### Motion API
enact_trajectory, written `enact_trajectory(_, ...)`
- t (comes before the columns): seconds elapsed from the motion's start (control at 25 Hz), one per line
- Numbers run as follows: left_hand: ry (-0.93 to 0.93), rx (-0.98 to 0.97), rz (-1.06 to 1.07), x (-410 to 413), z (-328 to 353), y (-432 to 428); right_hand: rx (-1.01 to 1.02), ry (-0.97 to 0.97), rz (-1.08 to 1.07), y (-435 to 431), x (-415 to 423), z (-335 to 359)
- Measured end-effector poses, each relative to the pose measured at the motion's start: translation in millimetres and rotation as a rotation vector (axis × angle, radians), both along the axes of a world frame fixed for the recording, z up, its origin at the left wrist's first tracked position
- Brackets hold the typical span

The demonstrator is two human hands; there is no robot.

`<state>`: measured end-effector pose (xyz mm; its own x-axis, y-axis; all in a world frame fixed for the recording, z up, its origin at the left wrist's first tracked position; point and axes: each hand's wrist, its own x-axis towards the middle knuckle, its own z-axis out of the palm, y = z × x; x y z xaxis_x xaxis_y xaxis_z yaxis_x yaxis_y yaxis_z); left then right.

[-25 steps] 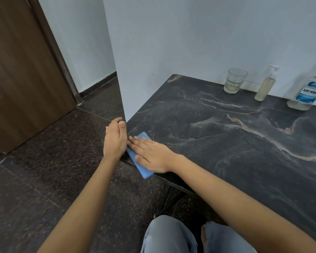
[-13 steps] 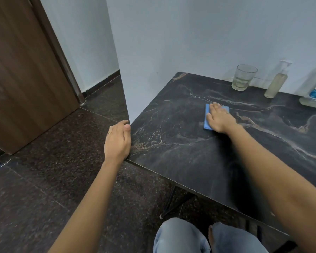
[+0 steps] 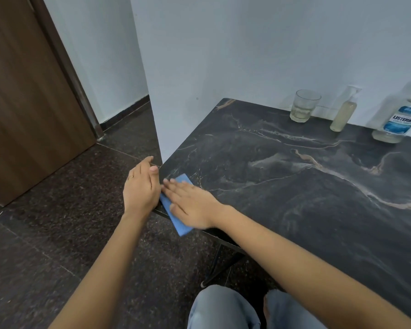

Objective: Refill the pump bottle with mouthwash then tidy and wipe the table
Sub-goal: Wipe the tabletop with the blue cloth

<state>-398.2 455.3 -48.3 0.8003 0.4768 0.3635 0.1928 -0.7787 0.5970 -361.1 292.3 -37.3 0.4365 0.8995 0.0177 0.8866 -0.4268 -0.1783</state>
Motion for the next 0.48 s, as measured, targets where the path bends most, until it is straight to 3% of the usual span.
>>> enact_trajectory(0.12,0.003,0.067,-0.041,0.6,4.6,-11.7,0.017,0.022,0.097,-72.6,-1.5,5.2)
enact_trajectory(0.24,0.031,0.078,-0.13,17.0,5.8,-29.9,-0.004,0.012,-0.151,-109.4,46.9,3.3)
enact_trajectory(0.36,0.05,0.021,-0.158,37.6,3.9,-48.8,-0.035,0.009,-0.407,-79.6,87.2,1.4)
enact_trajectory(0.48,0.085,0.011,-0.137,48.8,-2.7,-61.2,-0.029,0.01,-0.285,-39.7,94.7,0.4)
